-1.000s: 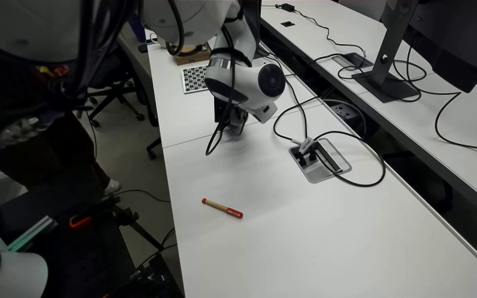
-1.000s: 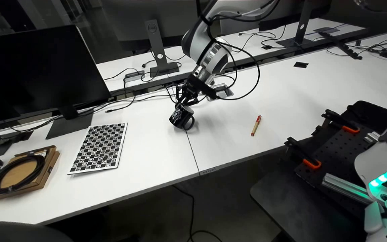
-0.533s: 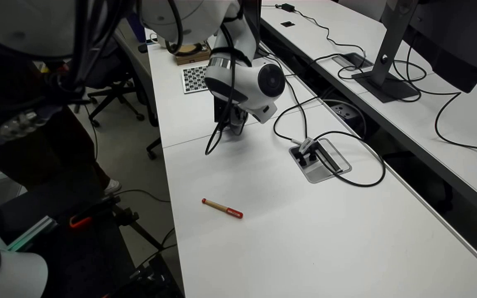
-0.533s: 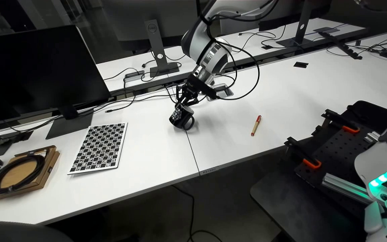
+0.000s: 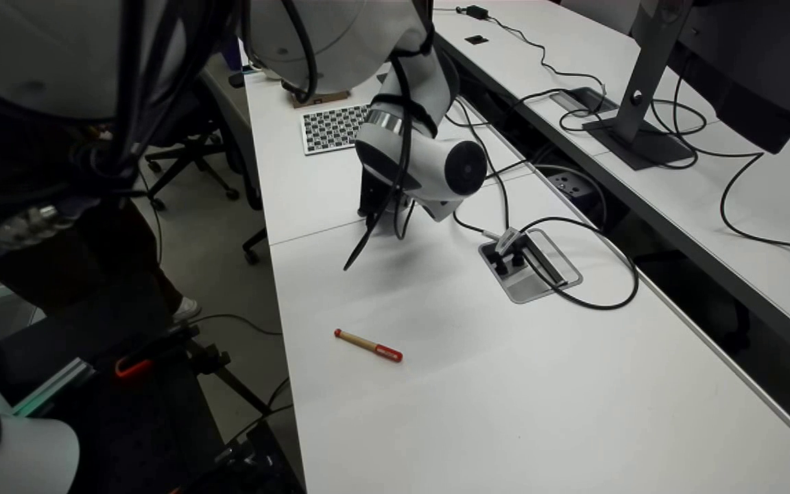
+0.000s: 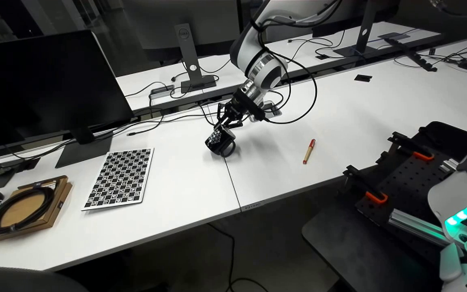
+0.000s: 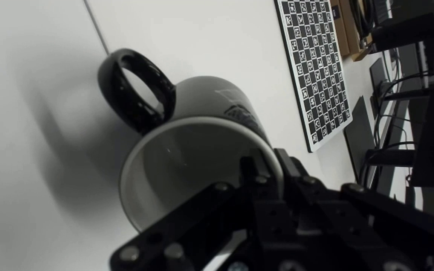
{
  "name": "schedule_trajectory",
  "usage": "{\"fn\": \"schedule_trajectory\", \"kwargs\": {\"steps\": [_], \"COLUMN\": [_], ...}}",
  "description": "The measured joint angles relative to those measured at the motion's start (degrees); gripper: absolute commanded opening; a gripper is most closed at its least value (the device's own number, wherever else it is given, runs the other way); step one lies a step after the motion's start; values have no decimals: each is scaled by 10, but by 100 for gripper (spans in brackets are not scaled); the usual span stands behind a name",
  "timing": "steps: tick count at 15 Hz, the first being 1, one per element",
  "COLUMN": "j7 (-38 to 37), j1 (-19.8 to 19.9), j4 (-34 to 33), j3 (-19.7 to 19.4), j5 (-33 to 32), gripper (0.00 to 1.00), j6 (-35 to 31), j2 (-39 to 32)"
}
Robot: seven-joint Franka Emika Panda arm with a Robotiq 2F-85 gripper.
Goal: Turn the mug upside down
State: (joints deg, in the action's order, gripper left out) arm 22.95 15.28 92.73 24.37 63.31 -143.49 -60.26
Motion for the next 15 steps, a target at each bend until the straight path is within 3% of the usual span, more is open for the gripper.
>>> {"fn": "schedule_trajectory", "kwargs": {"steps": [5, 10, 15], "j7": [53, 59, 66], "j1": [0, -10, -10], "j4": [-25, -45, -59], "j3": [-42, -82, -98], "j5": [56, 75, 133], "gripper": [2, 2, 2], "j6": [63, 128, 187], "j2": [-10, -20, -46]}}
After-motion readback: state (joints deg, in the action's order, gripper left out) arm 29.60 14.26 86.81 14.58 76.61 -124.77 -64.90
